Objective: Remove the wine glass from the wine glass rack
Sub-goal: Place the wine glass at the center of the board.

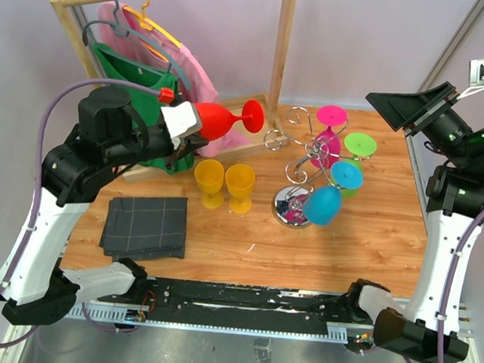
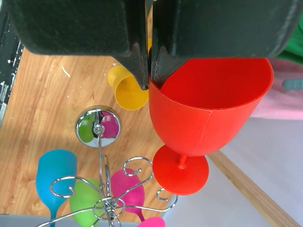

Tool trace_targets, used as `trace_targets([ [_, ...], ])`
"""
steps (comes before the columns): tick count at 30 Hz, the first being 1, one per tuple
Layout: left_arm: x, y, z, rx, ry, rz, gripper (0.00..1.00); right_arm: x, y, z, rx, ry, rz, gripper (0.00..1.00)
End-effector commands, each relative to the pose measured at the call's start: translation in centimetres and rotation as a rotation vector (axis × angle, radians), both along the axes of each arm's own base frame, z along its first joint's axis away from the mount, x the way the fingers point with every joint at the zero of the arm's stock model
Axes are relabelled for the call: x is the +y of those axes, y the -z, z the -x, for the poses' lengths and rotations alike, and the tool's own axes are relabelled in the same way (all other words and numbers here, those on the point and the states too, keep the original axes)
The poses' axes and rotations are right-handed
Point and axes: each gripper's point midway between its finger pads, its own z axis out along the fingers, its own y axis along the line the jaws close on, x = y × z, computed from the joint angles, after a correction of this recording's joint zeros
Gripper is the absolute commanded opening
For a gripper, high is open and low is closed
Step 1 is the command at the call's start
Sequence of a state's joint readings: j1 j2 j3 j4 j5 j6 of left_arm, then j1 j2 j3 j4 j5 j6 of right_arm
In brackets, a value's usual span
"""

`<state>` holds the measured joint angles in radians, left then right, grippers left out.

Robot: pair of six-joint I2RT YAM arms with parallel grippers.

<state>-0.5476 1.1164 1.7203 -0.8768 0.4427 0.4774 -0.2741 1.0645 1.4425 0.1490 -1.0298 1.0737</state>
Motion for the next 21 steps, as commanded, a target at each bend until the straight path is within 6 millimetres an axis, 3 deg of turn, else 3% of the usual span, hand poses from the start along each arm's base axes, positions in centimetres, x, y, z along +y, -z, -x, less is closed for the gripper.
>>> trace_targets([
  [1,0.9,1.0,1.5,0.045,0.002,-0.037,0.0,-0.4,-0.1,0.2,-0.027,0.027,0.051,0.99],
  [11,1.5,5.4,4.1,0.158,0.106,-0.199,0.0,-5.1,1.9,-2.4,0.037,0.297,0.152,0.99],
  [21,2.1,9.0,6.9,0.232,0.206,-0.364,0.0,-6.2,2.5,-2.6,0.063,0.354,0.183,0.99],
])
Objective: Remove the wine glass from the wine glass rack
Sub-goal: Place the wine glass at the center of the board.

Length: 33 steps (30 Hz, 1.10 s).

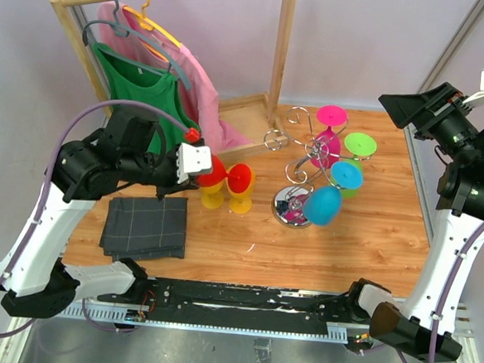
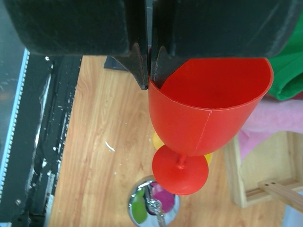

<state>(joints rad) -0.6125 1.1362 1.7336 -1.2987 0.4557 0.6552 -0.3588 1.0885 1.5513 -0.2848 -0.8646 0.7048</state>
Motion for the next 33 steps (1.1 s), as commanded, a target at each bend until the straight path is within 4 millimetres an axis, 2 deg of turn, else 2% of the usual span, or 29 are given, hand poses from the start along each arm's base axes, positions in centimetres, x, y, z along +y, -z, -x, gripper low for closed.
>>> trace_targets([
  [1,0.1,1.7,1.7,0.03,0.07,-0.069,0.0,-0.9,-1.2,0.5,-0.04,0.052,0.041,0.99],
  [8,0.2,6.0,1.5,0.111,0.092,-0.17,0.0,-0.9,-1.3,0.7,-0.035,0.052,0.038,0.99],
  [17,1.5,10.9,1.2,0.151,0.119,-0.32,0.0,-0.9,-1.0,1.3,-0.031,0.061,0.042,0.99],
  [27,2.2,15.1,1.0,0.217,0.175,-0.442,0.0,-0.9,-1.0,1.4,-0.024,0.063,0.034,0.99],
  [33,1.6,16.6,-0.3,0.247,0.186,-0.487,0.0,-0.9,-1.0,1.8,-0.028,0.066,0.035,0.99],
])
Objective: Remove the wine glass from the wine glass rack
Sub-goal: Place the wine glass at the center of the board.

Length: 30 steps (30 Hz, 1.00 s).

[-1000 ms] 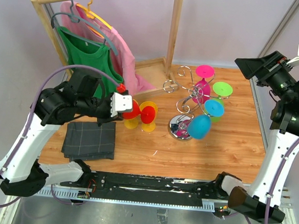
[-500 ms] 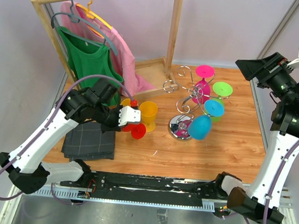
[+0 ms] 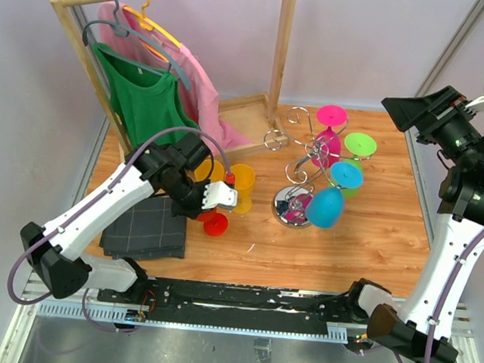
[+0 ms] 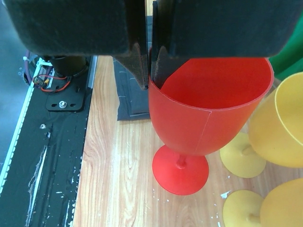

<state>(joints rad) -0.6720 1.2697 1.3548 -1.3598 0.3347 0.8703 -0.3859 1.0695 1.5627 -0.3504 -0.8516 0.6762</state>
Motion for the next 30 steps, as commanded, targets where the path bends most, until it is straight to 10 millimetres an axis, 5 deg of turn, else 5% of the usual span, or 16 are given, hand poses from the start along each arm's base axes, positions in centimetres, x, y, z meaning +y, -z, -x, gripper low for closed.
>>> trace_targets([
  [1,-0.5,0.9,-1.0,-0.009,0.037,-0.027,0.0,-0.1,-1.3,1.2,-0.047,0.024,0.023,0.99],
  [26,-3.2,3.1,-3.9,0.001,-0.043,-0.098,0.0,0.1,-1.1,2.1,-0.046,0.028,0.023,0.99],
  [30,-3.1,3.1,-3.9,-0.001,-0.053,-0.1,0.13,0.1,-1.1,2.0,-0.045,0.028,0.022,0.99],
])
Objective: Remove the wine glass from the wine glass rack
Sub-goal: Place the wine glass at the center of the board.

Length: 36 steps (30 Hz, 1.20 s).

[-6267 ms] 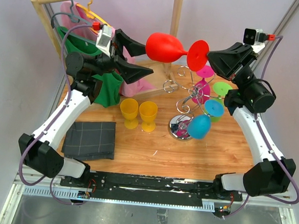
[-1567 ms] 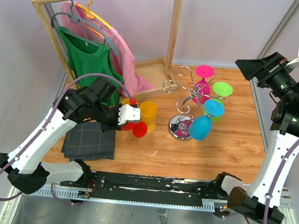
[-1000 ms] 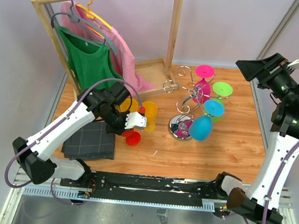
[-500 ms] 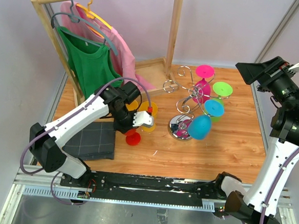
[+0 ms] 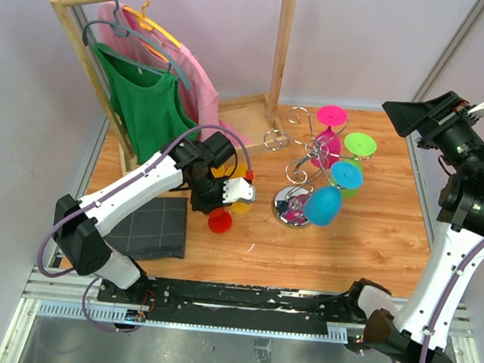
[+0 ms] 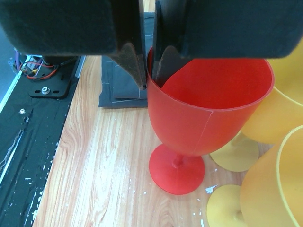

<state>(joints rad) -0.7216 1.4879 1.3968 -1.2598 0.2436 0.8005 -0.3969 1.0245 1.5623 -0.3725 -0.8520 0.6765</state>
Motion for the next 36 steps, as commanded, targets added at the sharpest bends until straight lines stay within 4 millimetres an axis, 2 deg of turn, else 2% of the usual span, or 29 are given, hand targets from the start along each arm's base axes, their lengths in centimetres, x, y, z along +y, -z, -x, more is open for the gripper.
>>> trace_targets([
  [1,-0.4,-0.7,-0.3,-0.031,-0.013,0.017,0.17,-0.3,-0.5,0.5,-0.025,0.017,0.012,0.98],
  [5,-0.7,-0.8,-0.3,-0.027,-0.016,0.03,0.27,-0.2,-0.6,0.5,-0.027,0.014,0.014,0.99],
  [10,-1.1,-1.4,-0.4,-0.032,-0.021,0.048,0.28,-0.1,-0.7,0.7,-0.03,0.012,0.014,0.99],
  [15,-1.6,-3.2,-0.4,-0.065,-0.033,0.09,0.29,0.0,-0.8,0.9,-0.032,0.012,0.013,0.99],
  [22,-1.5,-6.2,1.2,-0.104,-0.041,0.18,0.4,-0.1,-0.3,0.9,-0.01,0.013,0.011,0.99],
  [31,-0.9,-7.7,3.0,-0.105,-0.06,0.25,0.54,-0.1,0.0,0.9,0.018,0.017,-0.014,0.99],
  [36,-1.0,-9.2,2.7,-0.147,-0.068,0.284,0.55,-0.1,0.4,1.1,0.062,0.017,-0.018,0.99],
])
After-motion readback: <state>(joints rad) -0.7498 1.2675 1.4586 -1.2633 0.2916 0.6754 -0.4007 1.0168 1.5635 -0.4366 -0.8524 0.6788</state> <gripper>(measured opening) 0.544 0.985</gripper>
